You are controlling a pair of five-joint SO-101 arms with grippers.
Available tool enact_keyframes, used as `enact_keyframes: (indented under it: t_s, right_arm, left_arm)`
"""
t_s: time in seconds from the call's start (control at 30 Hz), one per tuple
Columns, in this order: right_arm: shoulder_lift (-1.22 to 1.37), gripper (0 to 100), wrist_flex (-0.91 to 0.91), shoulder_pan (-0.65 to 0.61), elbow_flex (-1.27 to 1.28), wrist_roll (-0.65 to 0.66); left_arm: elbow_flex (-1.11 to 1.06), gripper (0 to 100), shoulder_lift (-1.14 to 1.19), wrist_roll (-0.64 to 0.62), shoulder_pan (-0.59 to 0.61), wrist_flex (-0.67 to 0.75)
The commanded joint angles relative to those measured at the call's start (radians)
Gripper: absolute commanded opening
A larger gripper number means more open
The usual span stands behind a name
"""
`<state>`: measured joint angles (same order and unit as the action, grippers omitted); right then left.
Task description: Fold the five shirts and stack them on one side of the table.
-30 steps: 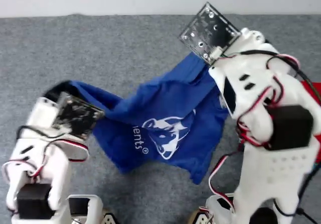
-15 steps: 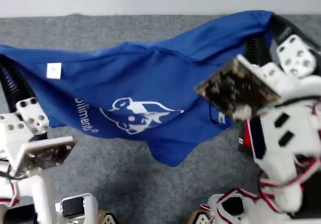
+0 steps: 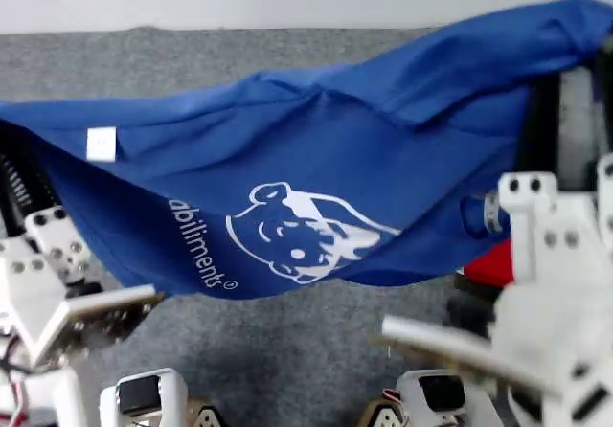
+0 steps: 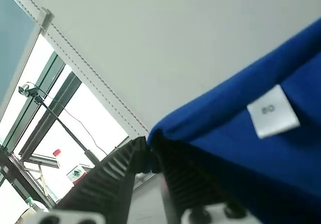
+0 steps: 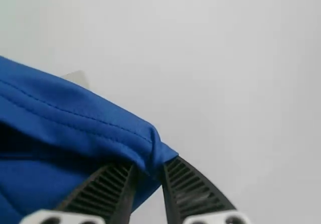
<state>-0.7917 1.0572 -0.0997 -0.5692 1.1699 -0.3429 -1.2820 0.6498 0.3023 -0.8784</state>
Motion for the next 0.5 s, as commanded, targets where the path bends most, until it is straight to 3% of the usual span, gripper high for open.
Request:
enact_keyframes:
  t_s: [0.0, 0.2, 0.47]
  right_arm:
    - [-0.051, 1.2, -0.018, 0.047, -0.043, 0.034]
    - [-0.102, 1.2, -0.018, 0.194, -0.04, 0.032]
    - [-0.068, 1.2, 0.174, 0.208, 0.017, 0.028]
  left_arm:
    - [0.107, 1, -0.005, 0.014, 0.006, -0.1]
    - [0.203, 1, -0.005, 0.012, 0.029, -0.226]
    - [0.165, 1, -0.003, 0.014, 0.048, -0.269]
